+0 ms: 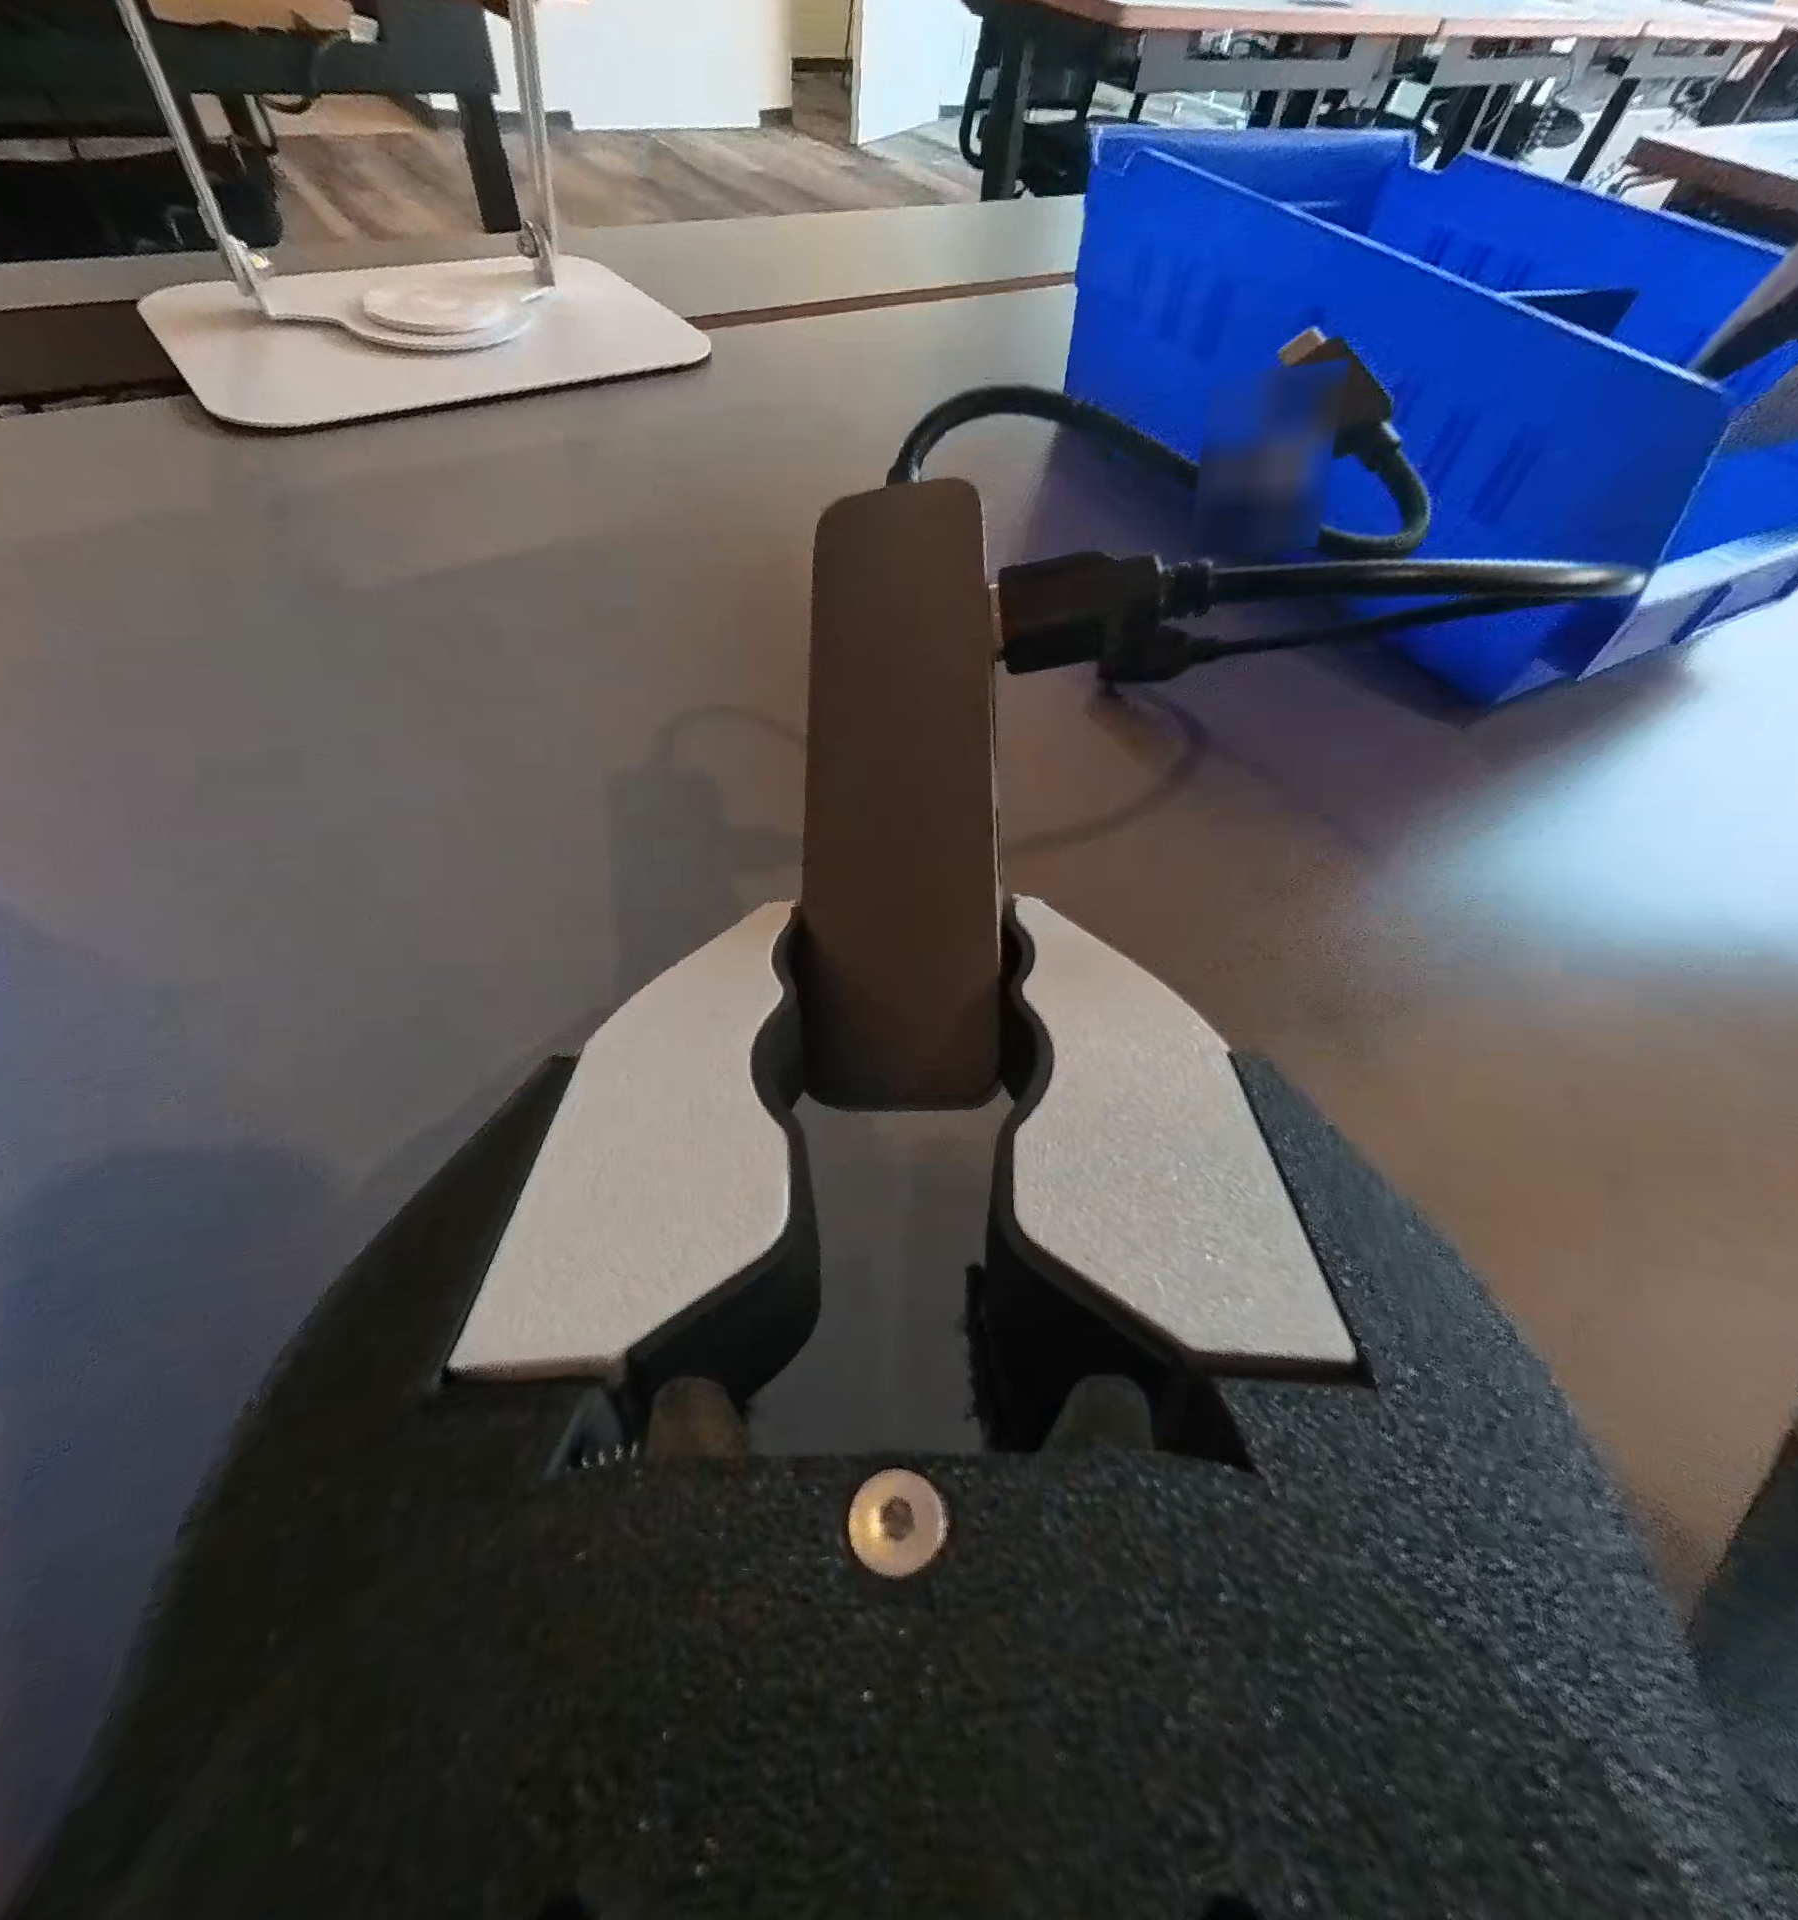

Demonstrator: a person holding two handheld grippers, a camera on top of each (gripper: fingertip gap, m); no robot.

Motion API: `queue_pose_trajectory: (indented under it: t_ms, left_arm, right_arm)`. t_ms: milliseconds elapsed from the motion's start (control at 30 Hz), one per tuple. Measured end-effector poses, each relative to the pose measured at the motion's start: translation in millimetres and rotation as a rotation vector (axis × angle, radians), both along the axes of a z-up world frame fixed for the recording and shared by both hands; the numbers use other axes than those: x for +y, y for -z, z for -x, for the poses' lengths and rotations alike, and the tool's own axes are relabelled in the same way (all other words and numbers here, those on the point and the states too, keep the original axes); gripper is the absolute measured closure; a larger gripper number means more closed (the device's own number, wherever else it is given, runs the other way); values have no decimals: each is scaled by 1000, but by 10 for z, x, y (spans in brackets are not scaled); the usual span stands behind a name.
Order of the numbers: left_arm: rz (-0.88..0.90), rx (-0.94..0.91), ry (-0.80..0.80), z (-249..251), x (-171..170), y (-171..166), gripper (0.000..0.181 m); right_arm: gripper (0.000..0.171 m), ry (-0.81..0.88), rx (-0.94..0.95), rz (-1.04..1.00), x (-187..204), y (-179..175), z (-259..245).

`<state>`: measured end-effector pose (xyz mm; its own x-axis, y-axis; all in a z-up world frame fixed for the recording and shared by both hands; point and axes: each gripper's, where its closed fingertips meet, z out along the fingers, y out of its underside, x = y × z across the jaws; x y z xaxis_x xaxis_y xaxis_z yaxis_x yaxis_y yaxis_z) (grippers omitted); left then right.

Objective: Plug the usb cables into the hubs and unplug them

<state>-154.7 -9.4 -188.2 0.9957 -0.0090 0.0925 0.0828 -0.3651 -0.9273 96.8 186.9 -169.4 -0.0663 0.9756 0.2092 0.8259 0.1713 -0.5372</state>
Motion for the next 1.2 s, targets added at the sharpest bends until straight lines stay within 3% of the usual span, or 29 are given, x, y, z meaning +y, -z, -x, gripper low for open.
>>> queue_pose_trajectory:
  t_ms: [200,333,400,567,700,900,1067,1200]
  left_arm:
    - [8,-18,-1,11,7,15,147]
    - [22,-29,-1,16,16,34,147]
    - [28,-24,-3,17,20,44,147]
    - [40,-26,-14,31,25,62,147]
    - [53,-9,-21,31,28,80,147]
    - [52,35,-20,10,29,79,147]
    - [47,40,-23,11,27,72,147]
    - [46,52,-21,4,26,71,147]
  right_arm:
    - [136,-73,-280,58,113,500,302]
    - [137,-56,-283,78,183,696,464]
    - [155,-39,-246,89,209,717,520]
    - [156,-39,-176,38,273,692,529]
    - [157,39,-6,15,293,365,510]
    - [157,48,289,-61,-77,-541,408]
    - [157,-96,479,-65,-828,-1129,512]
    - [157,-254,593,-5,-1511,-1342,690]
